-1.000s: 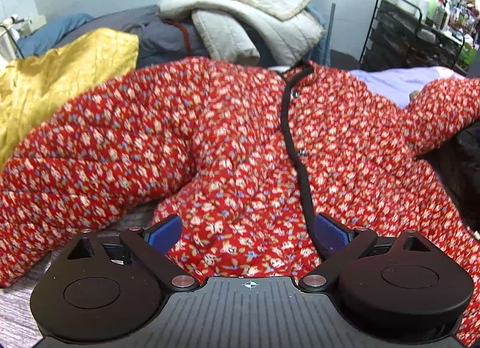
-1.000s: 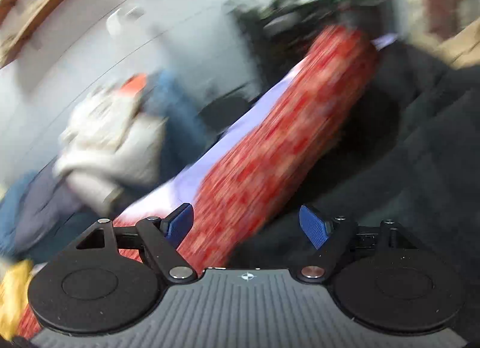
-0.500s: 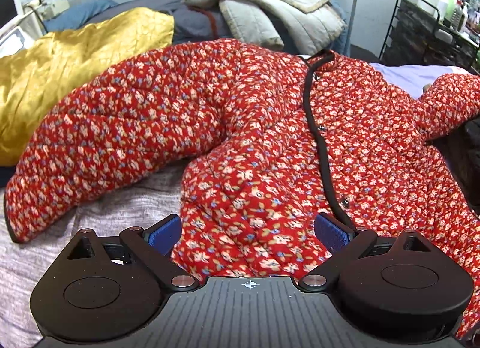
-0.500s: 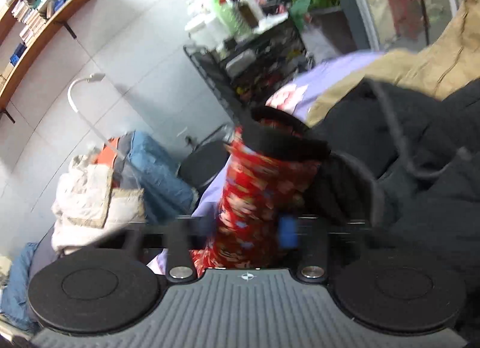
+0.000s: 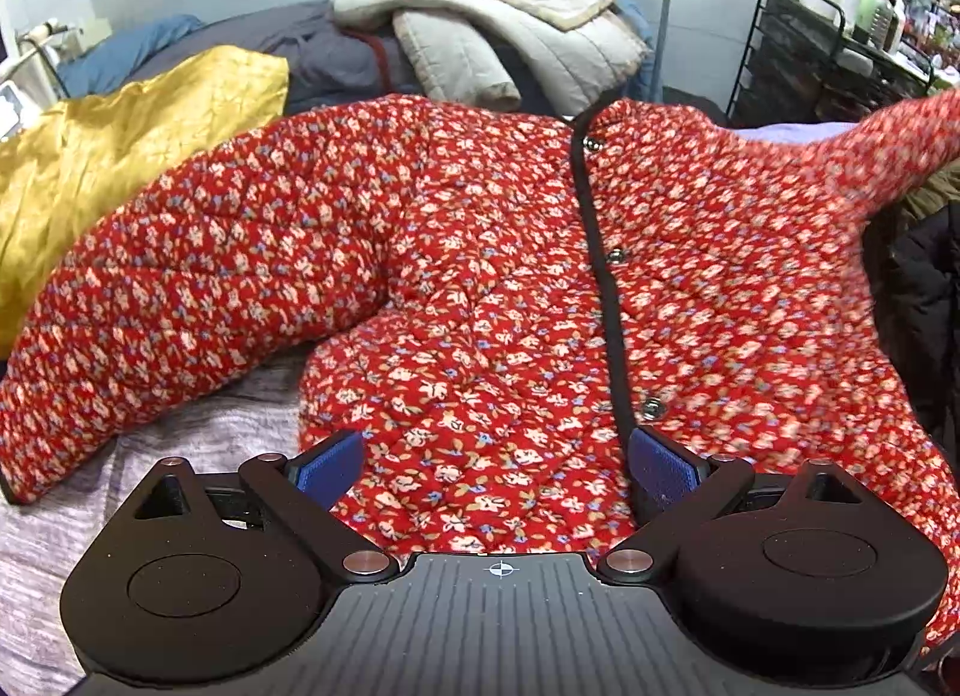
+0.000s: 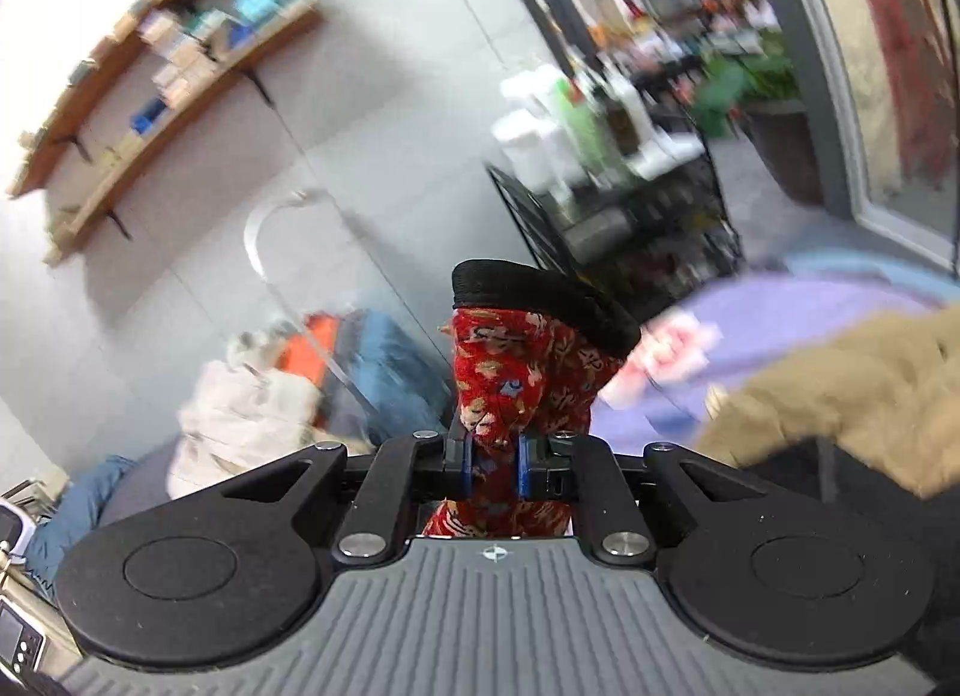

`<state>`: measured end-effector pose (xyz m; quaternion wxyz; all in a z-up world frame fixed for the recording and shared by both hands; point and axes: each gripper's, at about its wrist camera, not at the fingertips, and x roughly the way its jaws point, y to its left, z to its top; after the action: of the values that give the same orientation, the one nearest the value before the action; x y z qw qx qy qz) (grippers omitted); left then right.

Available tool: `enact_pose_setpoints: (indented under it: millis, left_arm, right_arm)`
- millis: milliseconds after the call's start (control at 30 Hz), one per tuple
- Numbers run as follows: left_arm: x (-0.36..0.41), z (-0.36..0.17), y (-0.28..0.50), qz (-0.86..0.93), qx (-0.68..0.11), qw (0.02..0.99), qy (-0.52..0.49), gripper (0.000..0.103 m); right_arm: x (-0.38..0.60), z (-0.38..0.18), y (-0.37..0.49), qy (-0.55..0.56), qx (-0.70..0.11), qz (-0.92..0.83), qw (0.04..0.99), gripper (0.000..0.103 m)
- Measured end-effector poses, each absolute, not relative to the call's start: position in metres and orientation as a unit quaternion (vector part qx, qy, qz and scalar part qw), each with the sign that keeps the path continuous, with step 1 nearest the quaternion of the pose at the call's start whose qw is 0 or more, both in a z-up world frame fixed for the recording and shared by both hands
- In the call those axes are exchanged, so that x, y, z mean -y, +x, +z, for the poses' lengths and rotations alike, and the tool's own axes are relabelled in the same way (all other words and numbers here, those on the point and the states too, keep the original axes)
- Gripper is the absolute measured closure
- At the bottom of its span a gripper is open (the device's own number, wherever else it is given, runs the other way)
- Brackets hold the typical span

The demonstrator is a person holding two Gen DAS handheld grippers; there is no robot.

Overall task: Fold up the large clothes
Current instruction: 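Lift the sleeve with the right gripper and fold it across the jacket front, then open the right gripper to release the sleeve on the jacket front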

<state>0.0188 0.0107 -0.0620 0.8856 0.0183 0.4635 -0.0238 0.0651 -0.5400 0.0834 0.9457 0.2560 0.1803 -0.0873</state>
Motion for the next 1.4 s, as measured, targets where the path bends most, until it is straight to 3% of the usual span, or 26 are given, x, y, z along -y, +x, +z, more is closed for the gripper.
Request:
enact_pose_setpoints:
  millis: [167, 500, 667, 933, 1067, 1133, 1233, 1333, 1400]
  left_arm:
    - [-0.022, -0.064, 0.012, -0.019, -0.472, 0.881, 0.013, 0.000]
    - [-0.084, -0.061, 0.012, 0.035, -0.462, 0.886, -0.021, 0.000]
    - [-0.114, -0.054, 0.005, 0.056, -0.454, 0.889, -0.023, 0.000]
    - [-0.153, -0.056, -0.014, 0.093, -0.460, 0.882, -0.037, 0.000]
    - [-0.164, -0.060, -0.013, 0.095, -0.466, 0.879, -0.032, 0.000]
    - [-0.167, -0.058, -0.008, 0.095, -0.465, 0.880, -0.029, 0.000]
    - [-0.169, -0.051, 0.000, 0.093, -0.451, 0.887, -0.031, 0.000]
    - [-0.165, -0.048, 0.015, 0.080, -0.442, 0.892, -0.047, 0.000]
    - [-0.159, -0.045, 0.029, 0.059, -0.429, 0.900, -0.055, 0.000]
  right_arm:
    - [0.486, 0.056, 0.064, 0.182, -0.207, -0.057, 0.960, 0.087]
    - [0.293, 0.089, 0.098, 0.062, -0.184, 0.105, 0.975, 0.087]
    - [0.175, 0.042, 0.103, 0.028, -0.233, 0.187, 0.954, 0.087]
    - [0.019, -0.061, 0.062, -0.123, -0.309, 0.293, 0.897, 0.085]
    - [-0.021, -0.117, 0.057, -0.186, -0.352, 0.298, 0.868, 0.069]
    - [-0.027, -0.143, 0.057, -0.223, -0.372, 0.295, 0.851, 0.030]
    - [-0.016, -0.144, 0.047, -0.230, -0.377, 0.299, 0.846, 0.026]
    - [0.009, -0.120, 0.032, -0.170, -0.370, 0.324, 0.854, 0.016]
    - [0.035, -0.100, 0.024, -0.120, -0.359, 0.327, 0.866, 0.015]
